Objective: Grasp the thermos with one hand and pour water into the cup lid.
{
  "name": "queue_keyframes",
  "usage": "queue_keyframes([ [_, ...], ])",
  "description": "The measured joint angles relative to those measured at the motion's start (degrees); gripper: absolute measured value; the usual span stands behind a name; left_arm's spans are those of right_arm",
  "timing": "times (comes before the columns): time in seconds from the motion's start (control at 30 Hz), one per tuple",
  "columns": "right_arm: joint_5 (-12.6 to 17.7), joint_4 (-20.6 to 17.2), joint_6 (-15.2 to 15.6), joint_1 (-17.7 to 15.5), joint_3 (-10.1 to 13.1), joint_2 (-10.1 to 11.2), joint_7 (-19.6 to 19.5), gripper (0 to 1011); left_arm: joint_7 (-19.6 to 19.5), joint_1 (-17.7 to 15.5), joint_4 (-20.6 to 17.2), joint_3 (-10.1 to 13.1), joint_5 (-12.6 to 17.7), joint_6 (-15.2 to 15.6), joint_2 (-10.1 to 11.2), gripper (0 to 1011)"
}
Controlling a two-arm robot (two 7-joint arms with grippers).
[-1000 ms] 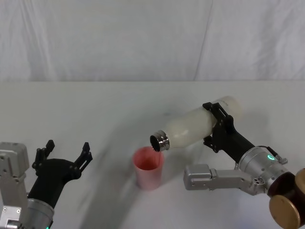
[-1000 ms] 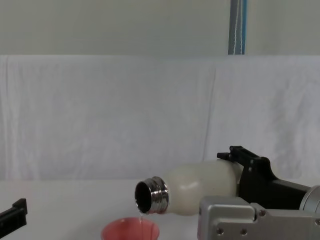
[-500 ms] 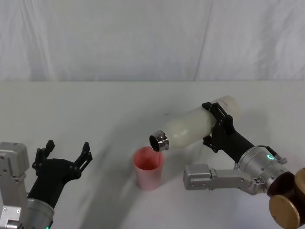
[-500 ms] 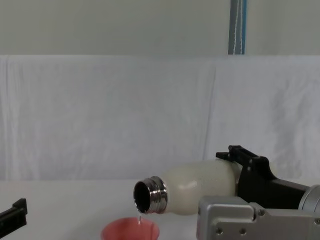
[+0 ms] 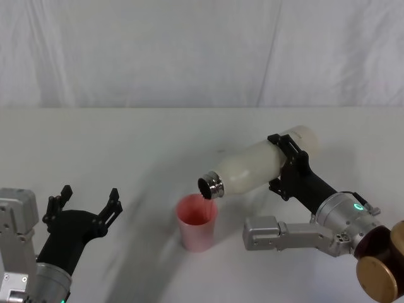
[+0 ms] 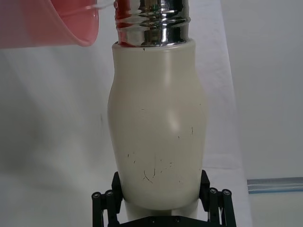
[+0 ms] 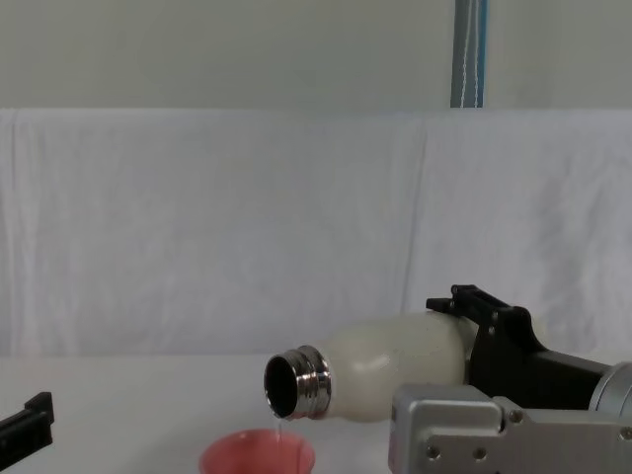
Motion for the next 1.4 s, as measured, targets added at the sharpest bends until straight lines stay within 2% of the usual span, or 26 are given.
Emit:
queue_keyframes([
  [1.4, -0.34, -0.03, 0.11, -0.18, -0.12, 0.21, -0.16, 953, 0.00, 0.00, 0.00, 0.00, 0.00, 0.00, 0.00, 1001],
])
